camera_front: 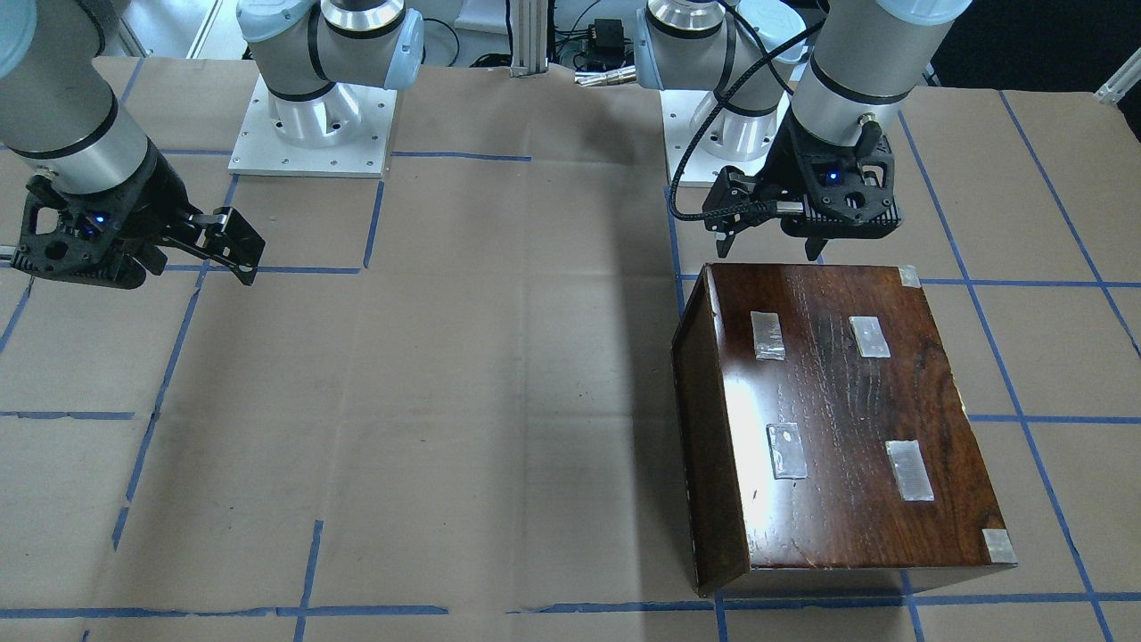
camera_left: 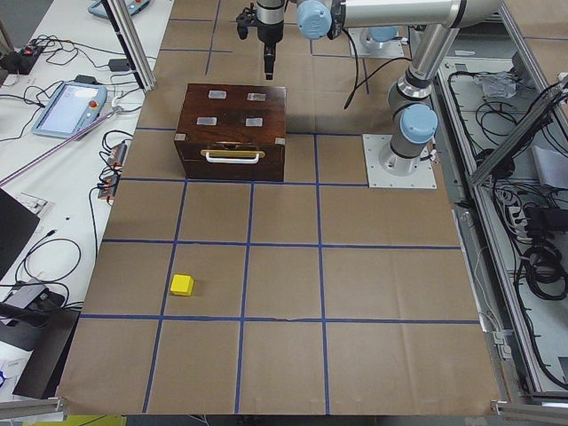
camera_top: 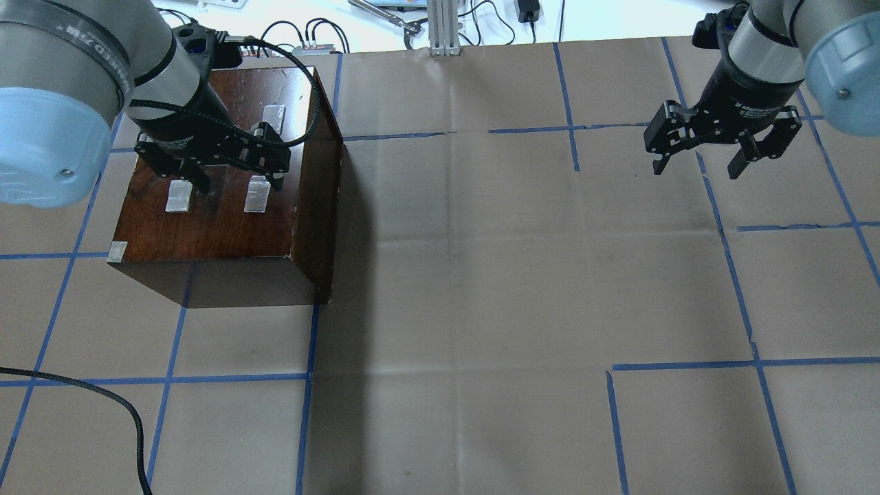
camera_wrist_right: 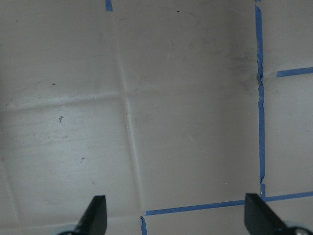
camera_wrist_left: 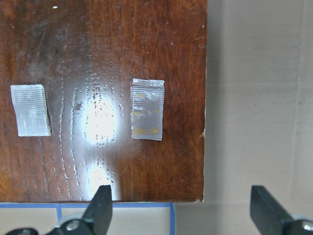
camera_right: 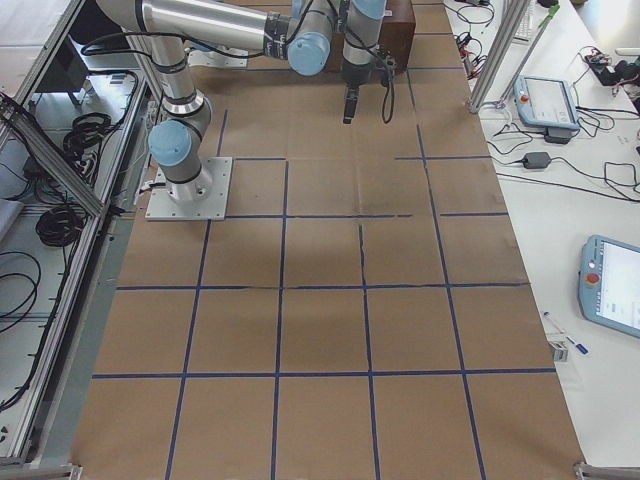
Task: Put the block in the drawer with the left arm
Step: 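Move the left gripper off the cabinet top toward the drawer side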
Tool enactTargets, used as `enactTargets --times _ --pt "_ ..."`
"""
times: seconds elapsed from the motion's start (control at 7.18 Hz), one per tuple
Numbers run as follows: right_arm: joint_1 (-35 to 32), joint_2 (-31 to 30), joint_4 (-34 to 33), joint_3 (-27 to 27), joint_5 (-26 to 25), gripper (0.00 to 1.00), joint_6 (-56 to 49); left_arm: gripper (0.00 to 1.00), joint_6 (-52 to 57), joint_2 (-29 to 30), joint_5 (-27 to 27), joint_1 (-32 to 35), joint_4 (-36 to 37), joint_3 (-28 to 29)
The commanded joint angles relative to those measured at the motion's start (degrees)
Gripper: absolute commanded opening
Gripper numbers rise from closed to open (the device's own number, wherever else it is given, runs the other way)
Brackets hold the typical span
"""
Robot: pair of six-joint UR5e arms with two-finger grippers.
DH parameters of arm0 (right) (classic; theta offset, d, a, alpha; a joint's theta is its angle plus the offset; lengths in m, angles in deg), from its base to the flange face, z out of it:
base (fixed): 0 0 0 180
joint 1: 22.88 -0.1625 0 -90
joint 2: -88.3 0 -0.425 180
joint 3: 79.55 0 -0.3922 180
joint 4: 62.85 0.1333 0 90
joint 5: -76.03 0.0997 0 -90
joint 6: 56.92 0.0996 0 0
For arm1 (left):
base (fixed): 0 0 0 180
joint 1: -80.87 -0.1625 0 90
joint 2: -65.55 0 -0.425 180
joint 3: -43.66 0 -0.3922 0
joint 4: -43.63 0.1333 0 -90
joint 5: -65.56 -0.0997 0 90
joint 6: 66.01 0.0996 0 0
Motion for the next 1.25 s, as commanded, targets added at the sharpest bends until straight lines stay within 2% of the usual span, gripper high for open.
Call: enactTargets --times 0.0,1.11 --pt "0.0 0.0 0.0 -0.01 0.0 1.0 0.0 1.0 0.0 0.09 0.09 0.0 0.17 -0.21" --pt "0.0 0.0 0.0 0.08 0.0 1.0 0.0 1.0 1.57 0.79 0.17 -2.09 0.26 1.45"
